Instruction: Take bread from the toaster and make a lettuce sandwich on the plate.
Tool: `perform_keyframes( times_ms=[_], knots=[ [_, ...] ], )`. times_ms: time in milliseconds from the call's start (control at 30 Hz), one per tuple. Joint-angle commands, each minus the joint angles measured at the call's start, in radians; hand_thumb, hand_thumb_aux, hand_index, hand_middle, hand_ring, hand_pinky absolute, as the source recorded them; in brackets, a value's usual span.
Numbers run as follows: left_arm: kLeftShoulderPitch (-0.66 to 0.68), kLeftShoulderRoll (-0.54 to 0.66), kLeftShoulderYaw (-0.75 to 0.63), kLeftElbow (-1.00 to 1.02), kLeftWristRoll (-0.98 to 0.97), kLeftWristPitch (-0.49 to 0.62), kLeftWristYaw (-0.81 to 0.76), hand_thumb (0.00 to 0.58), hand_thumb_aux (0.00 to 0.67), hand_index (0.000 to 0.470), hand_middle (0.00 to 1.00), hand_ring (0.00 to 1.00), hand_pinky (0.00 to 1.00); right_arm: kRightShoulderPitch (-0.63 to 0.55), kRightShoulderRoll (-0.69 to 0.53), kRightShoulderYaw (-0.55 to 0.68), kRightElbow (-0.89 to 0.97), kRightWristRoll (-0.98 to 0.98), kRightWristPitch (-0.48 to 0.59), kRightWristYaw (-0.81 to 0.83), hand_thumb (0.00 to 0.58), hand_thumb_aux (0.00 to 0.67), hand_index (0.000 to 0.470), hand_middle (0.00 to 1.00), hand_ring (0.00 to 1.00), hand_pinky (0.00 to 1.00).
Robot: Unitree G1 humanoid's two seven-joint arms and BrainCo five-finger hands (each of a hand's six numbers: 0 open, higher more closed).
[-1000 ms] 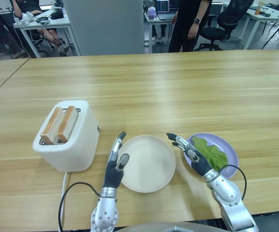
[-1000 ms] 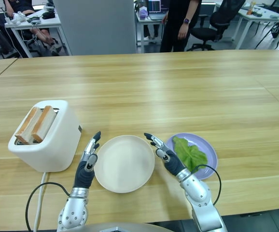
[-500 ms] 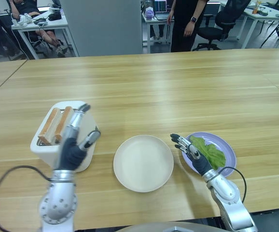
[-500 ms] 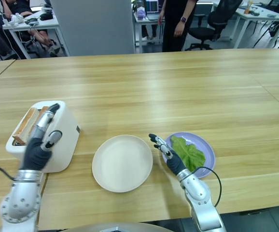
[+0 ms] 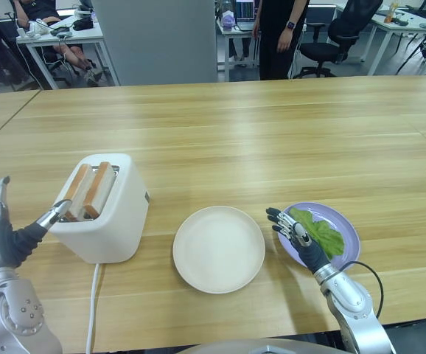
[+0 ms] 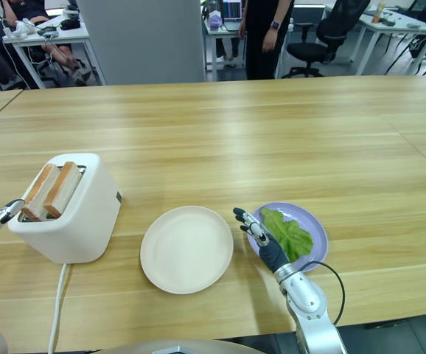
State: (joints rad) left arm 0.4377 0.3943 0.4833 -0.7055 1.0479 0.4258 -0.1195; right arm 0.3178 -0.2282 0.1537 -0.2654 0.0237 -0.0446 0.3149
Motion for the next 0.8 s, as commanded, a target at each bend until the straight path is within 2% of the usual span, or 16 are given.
perform_keyframes(
  times_ms=[33, 467, 500, 533, 567, 600, 633, 667, 733, 800],
  knots=[
    [-0.022, 0.005, -0.055, 0.077, 0.043, 0.0, -0.024, 0.0, 0.0, 0.0, 0.0, 0.0, 0.0, 0.011, 0.006, -0.011, -0.032, 0.021, 0.021, -0.003, 0.0, 0.0, 0.0, 0.0, 0.0, 0.0],
    [-0.116, 0.014, -0.15, 0.195, 0.096, 0.008, -0.025, 0.0, 0.0, 0.0, 0.0, 0.0, 0.0, 0.0, 0.014, -0.043, -0.065, 0.08, 0.06, -0.009, 0.0, 0.0, 0.0, 0.0, 0.0, 0.0],
    [-0.124, 0.014, -0.152, 0.2, 0.098, 0.011, -0.024, 0.049, 0.029, 0.02, 0.0, 0.0, 0.0, -0.002, 0.015, -0.045, -0.065, 0.086, 0.064, -0.009, 0.0, 0.0, 0.0, 0.0, 0.0, 0.0],
    [-0.131, 0.015, -0.153, 0.206, 0.098, 0.013, -0.024, 0.244, 0.16, 0.11, 0.0, 0.0, 0.0, -0.003, 0.015, -0.047, -0.064, 0.089, 0.066, -0.009, 0.0, 0.0, 0.0, 0.0, 0.0, 0.0],
    [-0.138, 0.015, -0.153, 0.211, 0.095, 0.016, -0.022, 0.4, 0.297, 0.204, 0.0, 0.0, 0.0, -0.005, 0.015, -0.049, -0.063, 0.09, 0.067, -0.009, 0.0, 0.0, 0.0, 0.0, 0.0, 0.0],
    [-0.143, 0.015, -0.153, 0.214, 0.095, 0.019, -0.02, 0.4, 0.297, 0.204, 0.0, 0.0, 0.0, -0.006, 0.014, -0.052, -0.06, 0.092, 0.068, -0.01, 0.0, 0.0, 0.0, 0.0, 0.0, 0.0],
    [-0.147, 0.013, -0.152, 0.215, 0.091, 0.019, -0.018, 0.436, 0.336, 0.231, 0.0, 0.0, 0.0, -0.007, 0.014, -0.053, -0.058, 0.093, 0.067, -0.01, 0.0, 0.0, 0.0, 0.0, 0.0, 0.0],
    [-0.151, 0.011, -0.153, 0.215, 0.085, 0.019, -0.016, 0.436, 0.336, 0.231, 0.0, 0.0, 0.0, -0.009, 0.015, -0.054, -0.055, 0.093, 0.068, -0.011, 0.0, 0.0, 0.0, 0.0, 0.0, 0.0],
    [-0.157, 0.01, -0.157, 0.219, 0.082, 0.02, -0.014, 0.5, 0.42, 0.289, 0.0, 0.0, 0.0, -0.011, 0.016, -0.054, -0.051, 0.091, 0.067, -0.013, 0.0, 0.0, 0.0, 0.0, 0.0, 0.0],
    [-0.159, 0.006, -0.155, 0.221, 0.072, 0.019, -0.007, 0.516, 0.447, 0.307, 0.0, 0.0, 0.0, -0.013, 0.018, -0.055, -0.047, 0.089, 0.065, -0.015, 0.0, 0.0, 0.0, 0.0, 0.0, 0.0]
  ],
)
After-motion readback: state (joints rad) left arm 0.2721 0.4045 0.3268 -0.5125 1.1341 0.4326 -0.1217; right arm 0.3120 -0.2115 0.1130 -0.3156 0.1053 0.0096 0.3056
